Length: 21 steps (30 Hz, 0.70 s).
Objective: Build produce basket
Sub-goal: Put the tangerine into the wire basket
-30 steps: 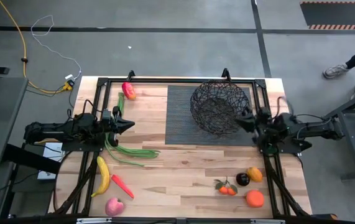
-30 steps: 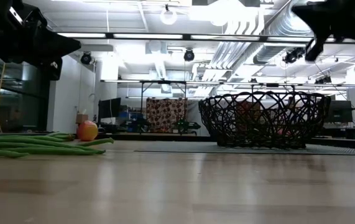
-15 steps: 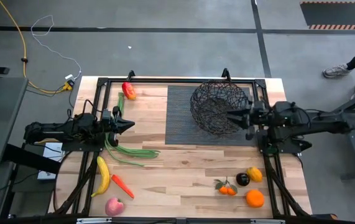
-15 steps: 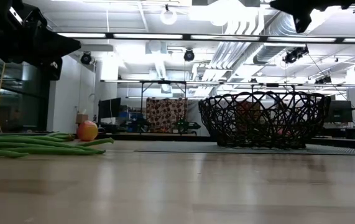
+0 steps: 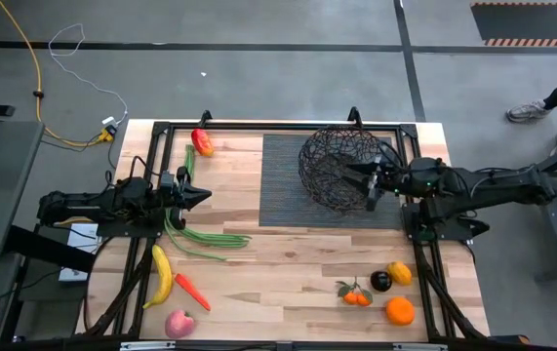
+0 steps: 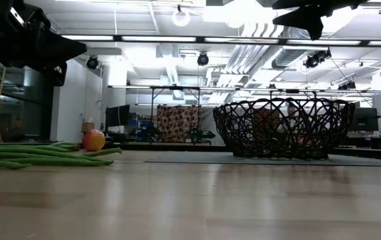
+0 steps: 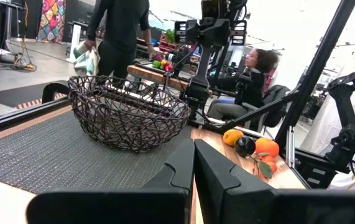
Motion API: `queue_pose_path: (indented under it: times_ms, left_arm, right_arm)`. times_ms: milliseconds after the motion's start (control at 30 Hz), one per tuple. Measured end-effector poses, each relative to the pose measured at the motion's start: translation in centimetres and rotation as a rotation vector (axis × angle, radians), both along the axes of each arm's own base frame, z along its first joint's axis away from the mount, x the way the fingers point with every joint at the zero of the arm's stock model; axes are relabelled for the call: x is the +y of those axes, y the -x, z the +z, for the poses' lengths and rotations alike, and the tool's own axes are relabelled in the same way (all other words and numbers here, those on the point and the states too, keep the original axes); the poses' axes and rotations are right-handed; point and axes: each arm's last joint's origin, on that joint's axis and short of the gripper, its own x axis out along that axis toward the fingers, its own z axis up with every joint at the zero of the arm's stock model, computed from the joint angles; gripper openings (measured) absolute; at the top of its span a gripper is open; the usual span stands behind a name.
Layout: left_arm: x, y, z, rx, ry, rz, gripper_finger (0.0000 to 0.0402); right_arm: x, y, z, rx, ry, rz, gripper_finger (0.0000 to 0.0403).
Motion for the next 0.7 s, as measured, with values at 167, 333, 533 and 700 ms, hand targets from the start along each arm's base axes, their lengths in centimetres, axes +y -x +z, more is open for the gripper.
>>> queue_pose_path:
  times_ms: [167,333,533,700]
  left_arm:
    - [0.0,0.0,0.1,-0.01,-0.001,0.005,0.0001]
    - [0.0,0.1,0.8,-0.101,0.084,-0.004,0.0001]
    - [-0.1,0.5,3.3,-0.318,0.158,-0.036,0.0003]
    - [0.1,0.2,6.0,-0.266,0.17,0.007,0.0035]
  right_arm:
    - [0.1,-0.2,0.1,-0.013,-0.02,0.033,0.0181]
    - [0.1,-0.2,0.2,-0.025,-0.032,0.033,0.0181]
    - [0.1,-0.2,0.7,-0.067,-0.031,0.039,0.0181]
    - [0.1,-0.3,1.1,-0.105,-0.004,0.043,0.0181]
